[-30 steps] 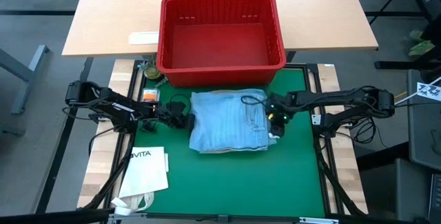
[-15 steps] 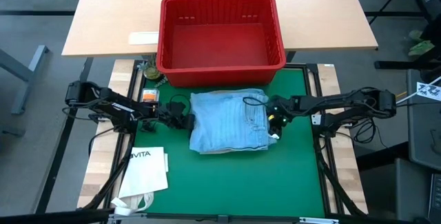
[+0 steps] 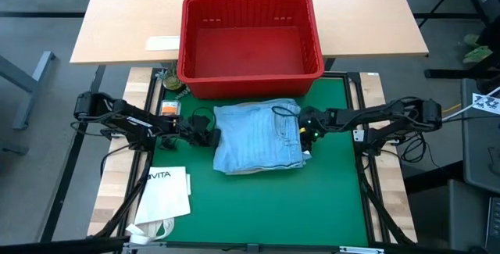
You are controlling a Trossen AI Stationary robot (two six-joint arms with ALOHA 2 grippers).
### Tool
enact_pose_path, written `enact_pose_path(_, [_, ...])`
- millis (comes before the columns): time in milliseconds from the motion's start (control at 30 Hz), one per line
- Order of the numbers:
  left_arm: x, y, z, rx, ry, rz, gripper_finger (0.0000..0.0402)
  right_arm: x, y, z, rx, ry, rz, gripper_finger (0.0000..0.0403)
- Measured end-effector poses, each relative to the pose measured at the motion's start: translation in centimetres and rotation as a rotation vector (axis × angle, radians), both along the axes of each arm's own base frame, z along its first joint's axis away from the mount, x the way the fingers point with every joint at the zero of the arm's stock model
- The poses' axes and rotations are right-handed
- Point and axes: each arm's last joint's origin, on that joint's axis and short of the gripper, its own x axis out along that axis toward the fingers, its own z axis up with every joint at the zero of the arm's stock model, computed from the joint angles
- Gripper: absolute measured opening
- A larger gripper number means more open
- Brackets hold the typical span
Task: Fold Laundry from Bin
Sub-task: Put the stacked clothes into the red laundry bin
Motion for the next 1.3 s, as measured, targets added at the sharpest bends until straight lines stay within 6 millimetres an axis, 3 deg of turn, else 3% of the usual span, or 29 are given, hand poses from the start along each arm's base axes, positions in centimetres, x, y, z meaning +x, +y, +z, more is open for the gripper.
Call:
enact_pose_path(300, [0.0, -0.3, 0.0, 0.007, -0.002, -0.01, 0.0056, 0.6, -0.1, 0.1, 0.001, -0.068, 0.005, 0.014])
enact_pose_path(600, [0.2, -0.7, 0.1, 0.037, -0.022, -0.005, 0.0054, 1.2, -0.2, 0.5, -0.024, -0.144, 0.002, 0.0013])
enact_pose_path(767, [0.5, -0.8, 0.4, 0.014, -0.07, -0.022, 0.0036, 1.8, -0.3, 1.0, 0.0, -0.223, 0.001, 0.0024])
enact_pose_path(933, [0.9, -0.9, 1.6, -0.003, -0.165, -0.024, 0.0007, 2.3, -0.3, 1.7, 0.043, -0.297, 0.019, 0.0008])
enact_pose_path(1300, [1.8, -0.8, 4.5, 0.031, -0.289, -0.045, 0.0004, 4.0, -0.5, 3.9, 0.065, -0.377, 0.066, 0.001])
